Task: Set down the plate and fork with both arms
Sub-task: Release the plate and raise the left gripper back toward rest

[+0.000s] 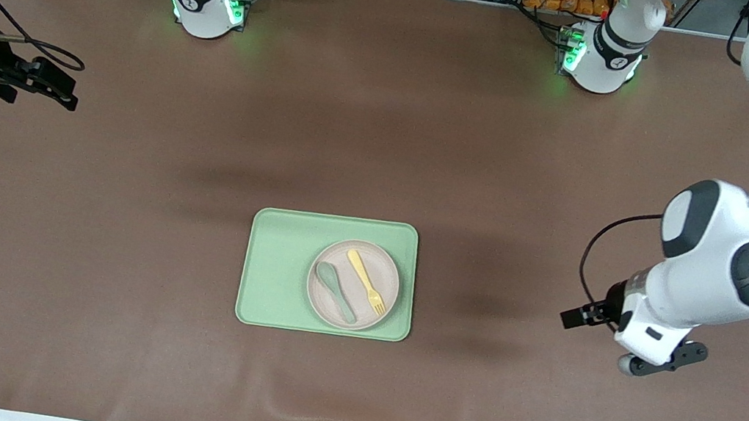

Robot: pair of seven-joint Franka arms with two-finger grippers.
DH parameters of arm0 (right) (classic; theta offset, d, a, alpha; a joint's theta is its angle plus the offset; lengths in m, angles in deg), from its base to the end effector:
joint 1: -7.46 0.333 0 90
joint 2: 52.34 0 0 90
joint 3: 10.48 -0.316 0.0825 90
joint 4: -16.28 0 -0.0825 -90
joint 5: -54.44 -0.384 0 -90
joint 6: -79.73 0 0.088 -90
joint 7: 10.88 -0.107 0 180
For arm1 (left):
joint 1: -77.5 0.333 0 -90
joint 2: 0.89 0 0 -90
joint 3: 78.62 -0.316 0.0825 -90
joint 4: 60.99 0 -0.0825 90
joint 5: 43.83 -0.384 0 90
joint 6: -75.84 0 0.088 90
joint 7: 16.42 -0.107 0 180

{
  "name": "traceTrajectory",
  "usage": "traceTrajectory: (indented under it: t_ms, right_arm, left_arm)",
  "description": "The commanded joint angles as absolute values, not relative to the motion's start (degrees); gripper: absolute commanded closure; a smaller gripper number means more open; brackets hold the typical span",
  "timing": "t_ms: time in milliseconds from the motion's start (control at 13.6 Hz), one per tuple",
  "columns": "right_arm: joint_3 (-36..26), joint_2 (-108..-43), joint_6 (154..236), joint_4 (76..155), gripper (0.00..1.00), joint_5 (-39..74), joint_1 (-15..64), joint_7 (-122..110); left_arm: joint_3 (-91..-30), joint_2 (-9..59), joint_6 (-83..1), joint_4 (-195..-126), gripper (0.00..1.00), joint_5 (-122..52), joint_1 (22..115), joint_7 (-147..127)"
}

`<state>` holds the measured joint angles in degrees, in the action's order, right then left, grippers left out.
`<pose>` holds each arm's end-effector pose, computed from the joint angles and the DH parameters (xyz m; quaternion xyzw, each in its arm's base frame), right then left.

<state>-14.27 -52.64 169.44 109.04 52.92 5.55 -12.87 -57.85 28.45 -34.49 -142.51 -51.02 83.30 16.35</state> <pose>0.5532 0.0209 0.5985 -0.9995 0.0013 0.0297 0.0124 0.6886 -0.1281 0.4180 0.9873 0.1559 -0.0005 0.0304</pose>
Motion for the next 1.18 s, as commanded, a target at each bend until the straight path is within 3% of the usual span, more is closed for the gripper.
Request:
traceTrajectory:
  t_ms: [0,368,1105]
  right_arm:
    - [-14.3,-52.4,169.8,109.3,0.0,52.1,5.2,-13.0]
    - [-14.3,-52.4,170.0,109.3,0.0,52.1,5.3,-13.0]
    - [-14.3,-52.8,170.4,109.3,0.0,52.1,5.4,-13.0]
  left_arm:
    - [-57.5,21.3,-27.5,-144.0,0.0,-51.6,84.2,12.9]
    - [-56.9,14.9,-18.5,-143.8,0.0,-51.0,85.0,6.9]
    - [-56.9,12.3,-15.5,-143.5,0.0,-46.5,85.8,5.6]
